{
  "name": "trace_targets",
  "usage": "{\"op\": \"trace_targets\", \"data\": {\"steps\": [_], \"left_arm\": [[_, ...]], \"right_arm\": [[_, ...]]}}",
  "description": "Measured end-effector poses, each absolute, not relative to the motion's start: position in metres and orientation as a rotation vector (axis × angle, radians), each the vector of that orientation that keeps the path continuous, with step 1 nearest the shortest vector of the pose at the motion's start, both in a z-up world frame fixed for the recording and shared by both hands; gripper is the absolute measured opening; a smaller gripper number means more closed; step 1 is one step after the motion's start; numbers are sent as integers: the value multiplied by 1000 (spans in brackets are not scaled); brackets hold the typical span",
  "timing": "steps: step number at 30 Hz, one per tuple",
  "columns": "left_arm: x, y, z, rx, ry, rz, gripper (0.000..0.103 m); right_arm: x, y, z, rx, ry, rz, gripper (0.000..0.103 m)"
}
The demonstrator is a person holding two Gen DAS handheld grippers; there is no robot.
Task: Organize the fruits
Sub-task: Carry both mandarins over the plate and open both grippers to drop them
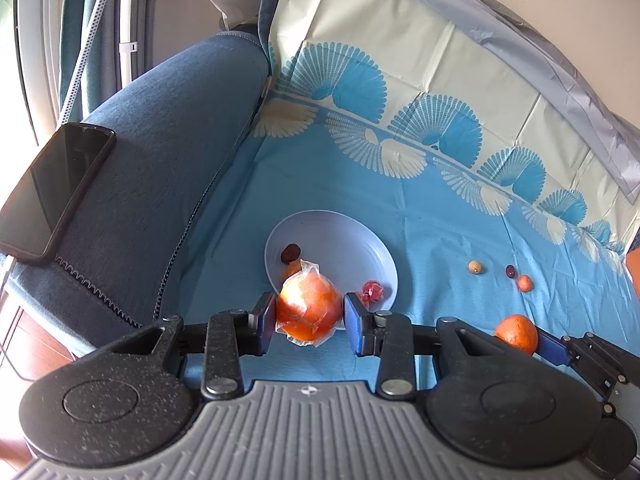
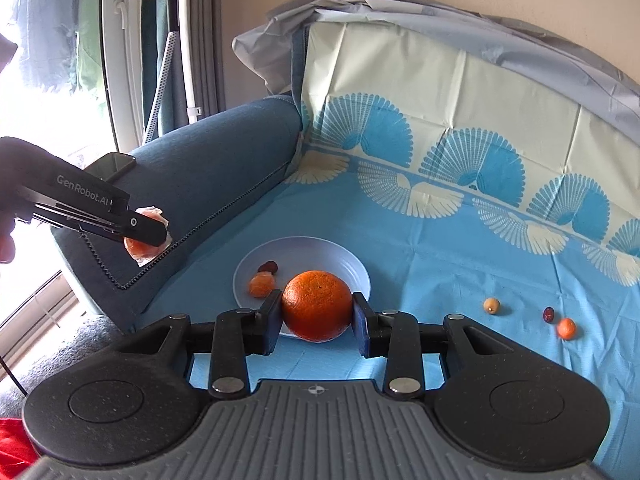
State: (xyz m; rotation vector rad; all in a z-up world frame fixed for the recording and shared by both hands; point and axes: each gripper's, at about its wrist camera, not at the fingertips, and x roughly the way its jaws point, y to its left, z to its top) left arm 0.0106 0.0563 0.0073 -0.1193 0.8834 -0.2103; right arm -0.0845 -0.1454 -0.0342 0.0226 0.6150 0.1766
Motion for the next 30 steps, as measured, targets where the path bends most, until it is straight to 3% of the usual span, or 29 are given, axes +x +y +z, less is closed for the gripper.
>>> {"op": "trace_targets", "data": {"steps": [30], "left_arm": [[169, 5, -121, 45, 1084, -191, 41]], "right_arm": [[81, -135, -147, 24, 799, 189, 38]]}}
